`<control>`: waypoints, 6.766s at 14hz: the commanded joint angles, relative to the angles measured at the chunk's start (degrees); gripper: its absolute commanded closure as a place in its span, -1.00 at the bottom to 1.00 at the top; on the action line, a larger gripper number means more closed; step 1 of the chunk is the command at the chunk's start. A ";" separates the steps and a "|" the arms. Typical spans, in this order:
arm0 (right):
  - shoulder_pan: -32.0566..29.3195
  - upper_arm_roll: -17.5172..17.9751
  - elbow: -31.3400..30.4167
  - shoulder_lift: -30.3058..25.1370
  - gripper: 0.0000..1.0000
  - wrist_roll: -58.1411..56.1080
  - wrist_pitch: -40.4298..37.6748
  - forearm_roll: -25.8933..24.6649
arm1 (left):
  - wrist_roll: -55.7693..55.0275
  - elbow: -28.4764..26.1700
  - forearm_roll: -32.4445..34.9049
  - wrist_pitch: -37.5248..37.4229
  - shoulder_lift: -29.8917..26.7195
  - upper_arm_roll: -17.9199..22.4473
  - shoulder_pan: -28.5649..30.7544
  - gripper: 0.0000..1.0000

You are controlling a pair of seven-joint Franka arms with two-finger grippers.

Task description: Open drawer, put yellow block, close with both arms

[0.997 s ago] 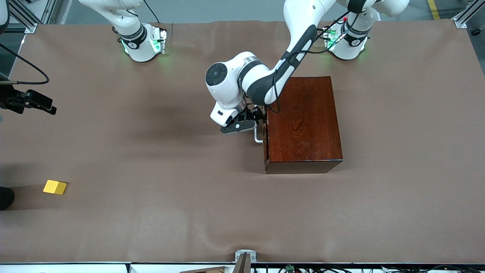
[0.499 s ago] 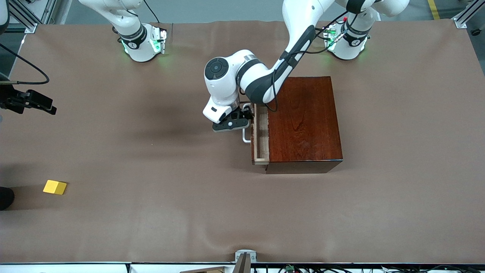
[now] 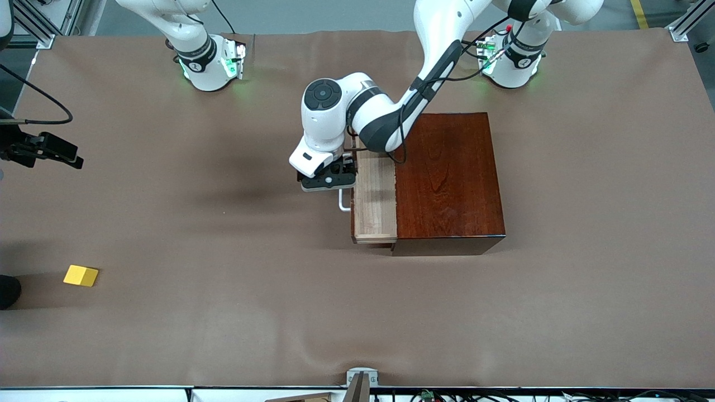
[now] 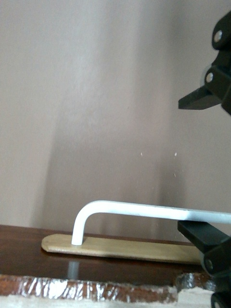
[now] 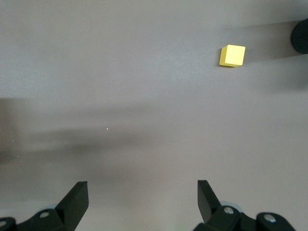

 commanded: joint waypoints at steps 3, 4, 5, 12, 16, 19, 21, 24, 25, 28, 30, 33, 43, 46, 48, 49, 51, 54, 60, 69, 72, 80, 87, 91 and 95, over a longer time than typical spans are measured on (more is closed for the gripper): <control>-0.41 0.31 0.29 -0.18 -1.00 -0.34 -0.42 -0.59 | 2.94 2.53 -3.29 4.20 1.73 -1.16 -0.41 -1.00; -0.41 0.31 0.29 -0.09 -1.00 -0.34 -0.42 -0.59 | 2.94 2.53 -3.29 5.69 1.82 -1.25 -0.41 -1.00; -0.41 0.31 0.29 -0.09 -1.00 -0.34 -0.42 -0.59 | 2.94 2.53 -3.29 7.01 2.17 -1.69 -0.41 -1.00; -0.58 0.22 0.55 -0.18 -1.00 -0.69 -0.33 -0.50 | 2.67 2.62 -3.29 12.65 3.05 -3.19 -0.50 -1.00; -1.02 0.05 0.64 -0.09 -1.00 -1.91 0.20 -0.94 | -0.66 2.71 -3.37 12.65 0.26 -2.84 0.37 -1.00; -7.68 -0.66 2.12 2.35 -1.00 -14.09 1.07 -1.65 | -2.25 2.62 -3.37 12.48 -5.28 -2.40 4.14 -1.00; -12.25 -0.66 7.82 7.61 -1.00 -19.65 1.61 -1.73 | -2.16 2.36 -3.37 11.86 -9.06 -2.31 8.00 -1.00; -17.63 -0.66 14.86 16.84 -1.00 -21.96 6.07 -1.73 | -1.81 1.65 -3.03 5.74 -13.28 -2.22 14.94 -1.00; -18.24 -0.75 15.23 18.70 -1.00 -21.35 8.44 -1.91 | -1.46 1.65 -2.67 2.66 -14.43 -2.22 17.14 -1.00; -18.69 -1.19 15.32 24.49 -1.00 -15.56 14.77 -1.82 | 2.73 1.57 -2.58 -2.89 -16.28 -2.40 24.61 -1.00; -17.90 -1.27 15.49 28.89 -1.00 -13.10 18.29 -1.91 | 8.27 0.95 -2.58 -7.02 -18.38 -2.31 28.92 -1.00; -17.55 -1.01 15.41 34.52 -1.00 -6.41 23.30 -1.56 | 18.37 0.25 -2.58 -14.22 -21.20 -2.57 36.12 -1.00; -15.79 -1.01 14.88 49.99 -1.00 -1.66 43.69 -0.59 | 41.32 -7.64 -2.58 -26.10 -26.91 -2.57 48.45 -1.00; -15.88 -1.01 14.88 50.71 -0.46 -2.44 45.29 -1.11 | 49.23 -14.58 -2.58 -27.68 -31.91 -2.49 50.65 -1.00; -16.05 -1.01 14.88 50.18 0.44 -3.06 44.76 -1.29 | 51.36 -18.72 -2.32 -28.04 -34.64 -2.48 51.70 -1.00; -16.14 -1.01 14.88 49.22 0.72 -3.15 43.54 -1.29 | 51.80 -20.91 -2.32 -28.04 -35.96 -2.49 51.70 -1.00; -15.62 -1.01 15.40 47.38 0.92 -3.15 37.93 -1.47 | 51.80 -25.31 -1.97 -27.96 -39.47 -2.66 51.62 -1.00; -15.35 -1.01 15.41 41.06 0.92 -5.25 27.14 -1.47 | 51.80 -28.66 -1.26 -27.95 -43.78 -3.01 51.18 -1.00; -10.35 -0.66 14.70 24.10 0.91 -3.96 2.96 -0.95 | 54.33 -27.63 -1.18 -28.13 -46.43 -4.59 51.53 -1.00; 17.57 -0.57 15.05 20.38 0.99 24.06 1.39 8.10 | 58.31 -21.20 1.11 -32.17 -45.64 -4.77 51.00 -1.00; 28.03 -0.57 15.05 22.48 1.00 33.12 10.10 8.73 | 57.52 -20.67 1.02 -32.26 -45.55 -5.47 51.09 -1.00; 41.16 -0.57 15.14 30.04 1.00 37.46 27.08 8.73 | 57.25 -16.72 0.14 -32.26 -43.70 -5.56 51.00 -1.00; 44.50 -0.66 14.70 35.40 1.00 37.98 37.10 8.29 | 57.43 -16.72 0.05 -32.26 -43.44 -5.56 51.00 -1.00; 45.91 -0.75 14.62 38.13 1.00 38.16 40.10 8.02 | 57.34 -16.72 0.05 -32.26 -43.44 -5.65 50.91 -1.00; 46.53 -0.75 14.44 39.02 0.58 38.42 40.63 8.55 | 57.34 -16.72 -0.03 -32.35 -43.35 -5.65 51.00 -1.00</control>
